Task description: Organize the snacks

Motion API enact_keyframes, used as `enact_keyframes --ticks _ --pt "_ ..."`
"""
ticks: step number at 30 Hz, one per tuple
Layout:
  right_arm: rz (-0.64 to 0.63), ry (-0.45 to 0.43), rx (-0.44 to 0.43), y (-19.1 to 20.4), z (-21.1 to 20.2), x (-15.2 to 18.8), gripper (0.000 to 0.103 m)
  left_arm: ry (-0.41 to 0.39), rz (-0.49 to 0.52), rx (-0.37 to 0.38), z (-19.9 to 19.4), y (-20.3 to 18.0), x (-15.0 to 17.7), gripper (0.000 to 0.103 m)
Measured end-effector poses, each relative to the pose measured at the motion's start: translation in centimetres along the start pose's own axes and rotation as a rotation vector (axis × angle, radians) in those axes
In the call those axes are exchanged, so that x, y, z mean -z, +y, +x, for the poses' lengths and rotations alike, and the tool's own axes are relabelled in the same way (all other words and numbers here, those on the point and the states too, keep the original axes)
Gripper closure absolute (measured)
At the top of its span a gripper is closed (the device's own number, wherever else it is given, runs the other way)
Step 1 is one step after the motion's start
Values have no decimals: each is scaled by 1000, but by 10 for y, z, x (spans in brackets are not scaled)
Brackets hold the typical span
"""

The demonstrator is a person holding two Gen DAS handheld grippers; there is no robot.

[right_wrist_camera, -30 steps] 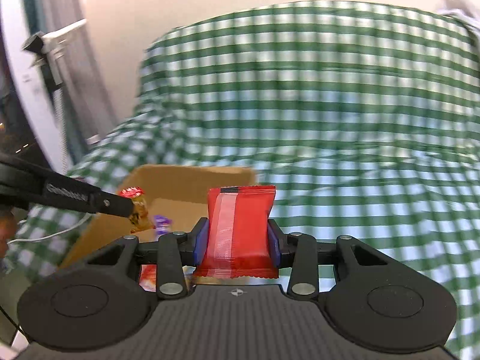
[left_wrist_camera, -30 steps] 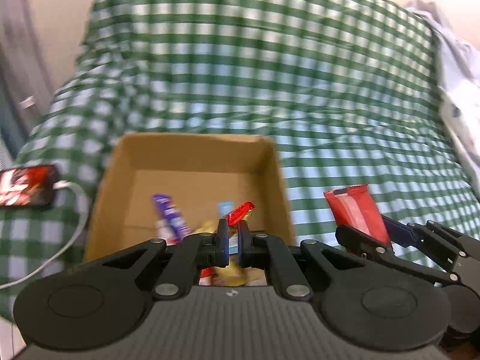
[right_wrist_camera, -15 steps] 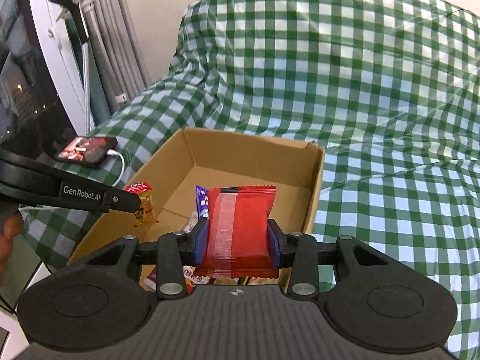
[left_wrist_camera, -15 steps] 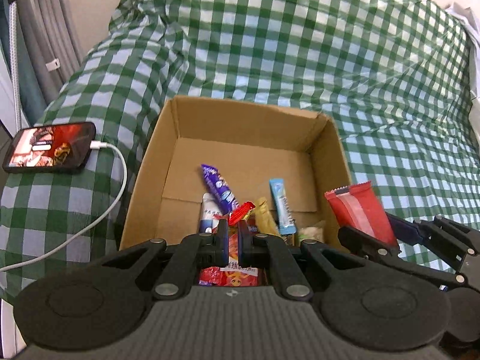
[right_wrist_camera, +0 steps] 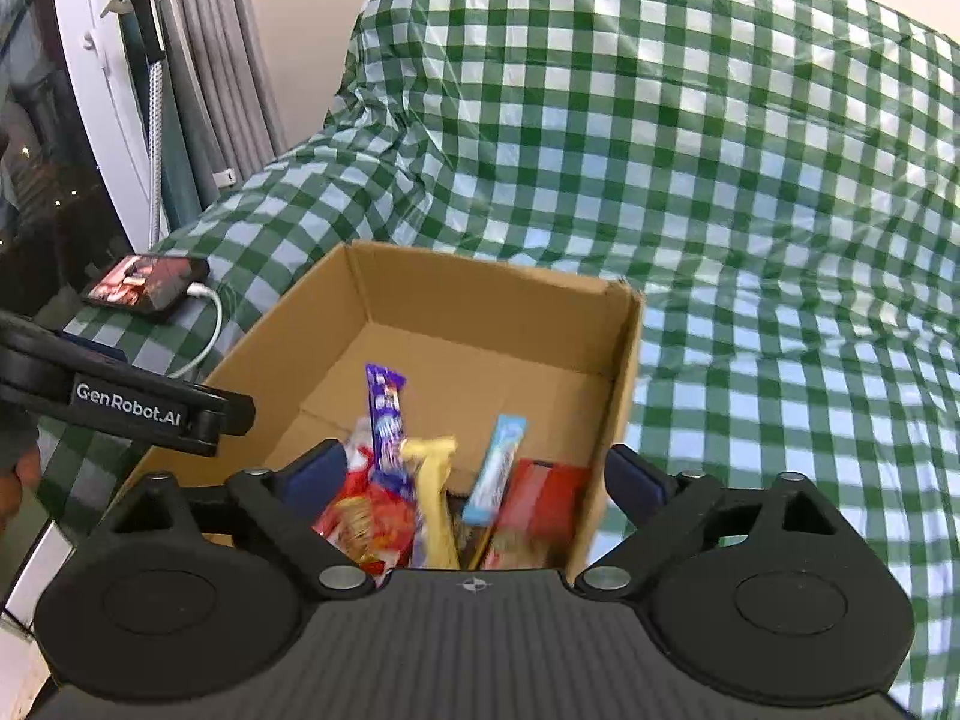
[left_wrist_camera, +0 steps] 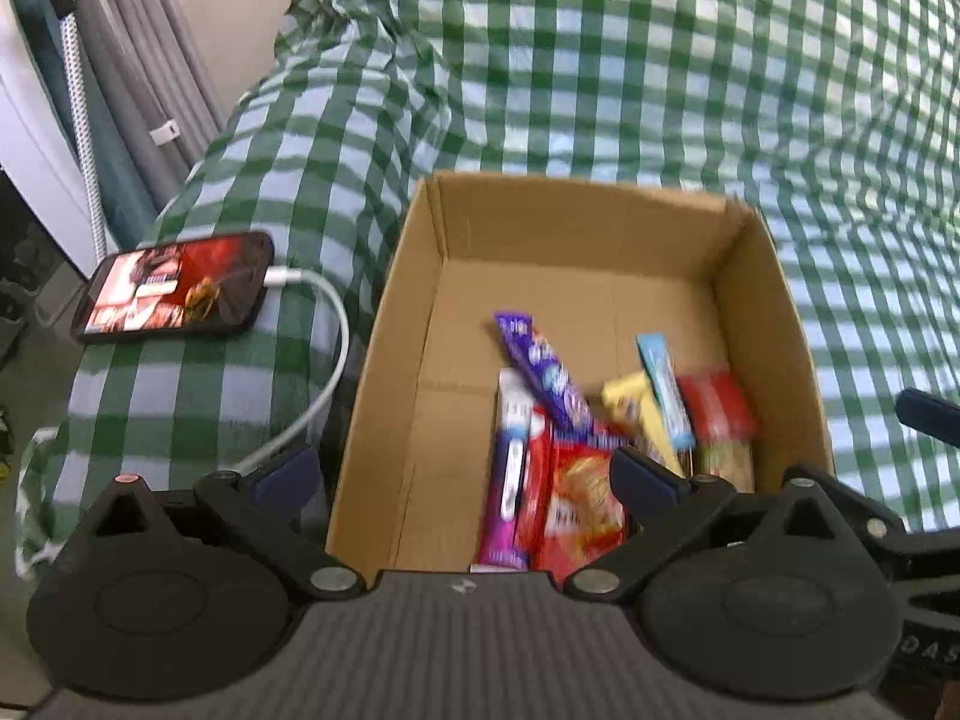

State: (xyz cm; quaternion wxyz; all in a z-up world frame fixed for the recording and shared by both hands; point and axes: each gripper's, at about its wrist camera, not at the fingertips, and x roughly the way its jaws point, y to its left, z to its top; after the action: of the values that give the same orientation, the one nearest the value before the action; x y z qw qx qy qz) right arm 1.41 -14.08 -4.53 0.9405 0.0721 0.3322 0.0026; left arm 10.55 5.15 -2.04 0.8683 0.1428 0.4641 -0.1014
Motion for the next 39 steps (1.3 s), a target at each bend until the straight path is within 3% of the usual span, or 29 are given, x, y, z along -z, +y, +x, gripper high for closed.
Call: enact_keyframes --ticks 10,19,24,39 --pt "43 77 32 25 -55 55 2 -42 -29 12 -57 -9 54 0" --pt "7 31 73 44 -100 81 1 -80 -70 -65 -96 -14 99 0" --pt "2 -11 81 46 -120 90 1 -35 -73 -57 -100 -11 117 0" --pt "-24 -85 91 54 -151 105 1 -94 -65 -43 -123 -16 146 0"
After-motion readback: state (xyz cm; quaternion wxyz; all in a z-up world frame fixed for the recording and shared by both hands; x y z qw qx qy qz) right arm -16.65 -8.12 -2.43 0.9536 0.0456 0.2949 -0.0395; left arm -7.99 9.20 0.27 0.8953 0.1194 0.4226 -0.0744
